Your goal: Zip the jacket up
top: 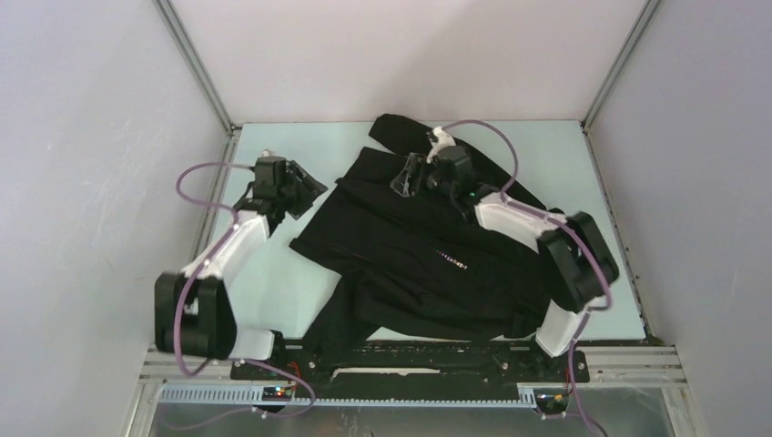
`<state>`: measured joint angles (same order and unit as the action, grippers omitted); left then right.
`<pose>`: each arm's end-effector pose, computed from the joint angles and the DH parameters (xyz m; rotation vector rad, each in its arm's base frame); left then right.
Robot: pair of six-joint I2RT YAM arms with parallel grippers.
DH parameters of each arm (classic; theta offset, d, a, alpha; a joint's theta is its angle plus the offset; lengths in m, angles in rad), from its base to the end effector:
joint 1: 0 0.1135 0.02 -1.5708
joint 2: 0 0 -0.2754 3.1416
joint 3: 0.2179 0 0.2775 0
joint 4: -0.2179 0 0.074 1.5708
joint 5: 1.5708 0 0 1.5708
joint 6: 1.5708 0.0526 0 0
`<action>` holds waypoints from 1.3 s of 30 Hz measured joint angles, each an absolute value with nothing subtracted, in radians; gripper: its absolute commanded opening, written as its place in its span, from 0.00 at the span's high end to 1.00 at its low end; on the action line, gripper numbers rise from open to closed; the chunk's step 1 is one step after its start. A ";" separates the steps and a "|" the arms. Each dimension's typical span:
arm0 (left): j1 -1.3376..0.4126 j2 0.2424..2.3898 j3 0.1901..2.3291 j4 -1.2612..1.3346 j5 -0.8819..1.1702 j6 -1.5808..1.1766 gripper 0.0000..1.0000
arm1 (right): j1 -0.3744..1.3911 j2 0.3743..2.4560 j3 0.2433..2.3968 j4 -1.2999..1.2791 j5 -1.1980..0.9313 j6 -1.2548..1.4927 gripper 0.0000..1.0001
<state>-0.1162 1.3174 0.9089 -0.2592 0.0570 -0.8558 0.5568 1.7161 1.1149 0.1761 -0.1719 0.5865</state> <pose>0.3203 -0.0404 0.2492 -0.8028 2.1593 -0.5799 0.3619 0.2359 0.2303 -0.0856 2.1048 0.8864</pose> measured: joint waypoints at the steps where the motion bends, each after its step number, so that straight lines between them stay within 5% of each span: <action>1: -0.117 1.359 0.929 -0.250 0.059 -0.868 0.42 | 0.557 1.762 1.155 0.193 -0.191 0.592 0.41; 9: -0.118 1.661 1.127 -0.196 0.047 -0.866 0.47 | 0.568 2.021 1.378 0.274 -0.333 0.591 0.53; 19: -0.111 1.683 1.051 -0.026 0.049 -0.777 0.47 | 0.635 2.171 1.546 0.099 -0.339 0.467 0.32; 39: -0.148 1.654 0.761 0.200 0.155 -0.973 0.43 | 0.667 2.156 1.498 -0.145 -0.169 0.302 0.28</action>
<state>-0.1482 1.6535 0.7609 0.2005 0.1551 -0.9733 0.6674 2.1555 1.4979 -0.1448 -0.1692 0.3016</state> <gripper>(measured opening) 0.564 0.713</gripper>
